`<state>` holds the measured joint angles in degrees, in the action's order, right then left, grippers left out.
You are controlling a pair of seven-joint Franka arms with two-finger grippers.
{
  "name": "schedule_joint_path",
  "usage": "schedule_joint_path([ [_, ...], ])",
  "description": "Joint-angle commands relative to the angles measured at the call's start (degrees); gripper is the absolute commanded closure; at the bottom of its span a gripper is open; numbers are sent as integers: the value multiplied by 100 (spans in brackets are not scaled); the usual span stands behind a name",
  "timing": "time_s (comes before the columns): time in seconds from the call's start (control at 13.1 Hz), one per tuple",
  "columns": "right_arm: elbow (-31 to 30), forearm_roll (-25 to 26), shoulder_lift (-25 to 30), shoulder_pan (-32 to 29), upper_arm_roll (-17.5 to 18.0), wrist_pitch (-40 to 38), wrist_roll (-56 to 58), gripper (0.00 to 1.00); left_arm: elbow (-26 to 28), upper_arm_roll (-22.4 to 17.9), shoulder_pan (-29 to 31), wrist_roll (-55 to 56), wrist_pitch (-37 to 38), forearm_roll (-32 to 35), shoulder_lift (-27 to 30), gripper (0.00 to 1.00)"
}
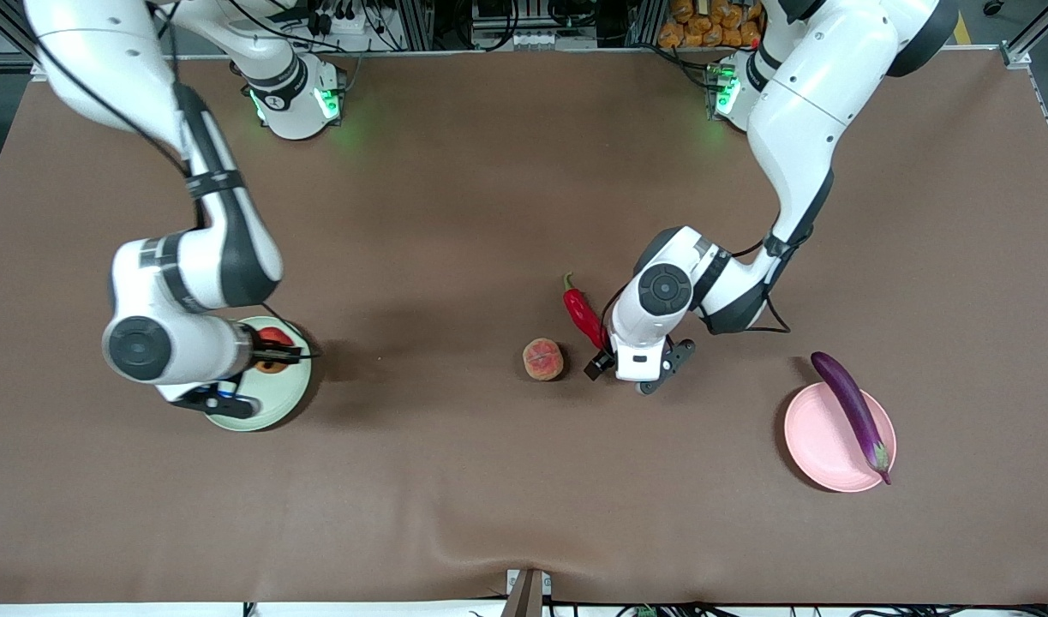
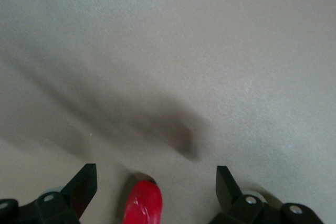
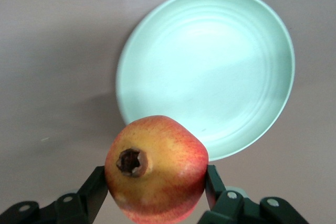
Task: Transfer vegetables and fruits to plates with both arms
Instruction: 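Carry the apple to the green plate while the left gripper grasps the pepper, then release the apple on the green plate while the left gripper carries the pepper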
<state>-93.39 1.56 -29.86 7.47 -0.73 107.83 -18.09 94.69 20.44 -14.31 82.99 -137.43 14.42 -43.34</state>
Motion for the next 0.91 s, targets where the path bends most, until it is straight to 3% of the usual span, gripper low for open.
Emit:
schedule_joint_path([
  [0.0, -732, 125, 358, -367, 143, 458, 497, 100, 242, -57, -72, 226, -118, 183, 106, 0],
  [0.15, -1030, 125, 358, -701, 143, 720, 901, 100, 322, -48, -151, 462, -214, 272, 97, 0],
  [0.3, -1531, 117, 349, -896, 152, 1492, 1070, 100, 366, -48, -283, 718, -215, 272, 106, 0],
  [0.38, -1541, 73, 323, -896, 152, 1539, 1070, 64, 375, -48, -353, 849, -215, 272, 106, 6],
  [0.46, -1533, 73, 323, -879, 152, 1531, 1018, 1, 436, -48, -449, 955, -215, 272, 106, 21],
  [0.53, -1533, 73, 332, -887, 160, 1496, 1018, 0, 480, -48, -459, 982, -215, 272, 106, 40],
  [0.69, -1332, 64, 480, -887, 178, 1016, 1027, 0, 550, -40, -476, 1000, -197, 281, 132, 100],
  [0.84, -500, -23, 516, -817, 204, -299, 1009, 0, 787, -40, -529, 1062, -145, 281, 359, 100],
])
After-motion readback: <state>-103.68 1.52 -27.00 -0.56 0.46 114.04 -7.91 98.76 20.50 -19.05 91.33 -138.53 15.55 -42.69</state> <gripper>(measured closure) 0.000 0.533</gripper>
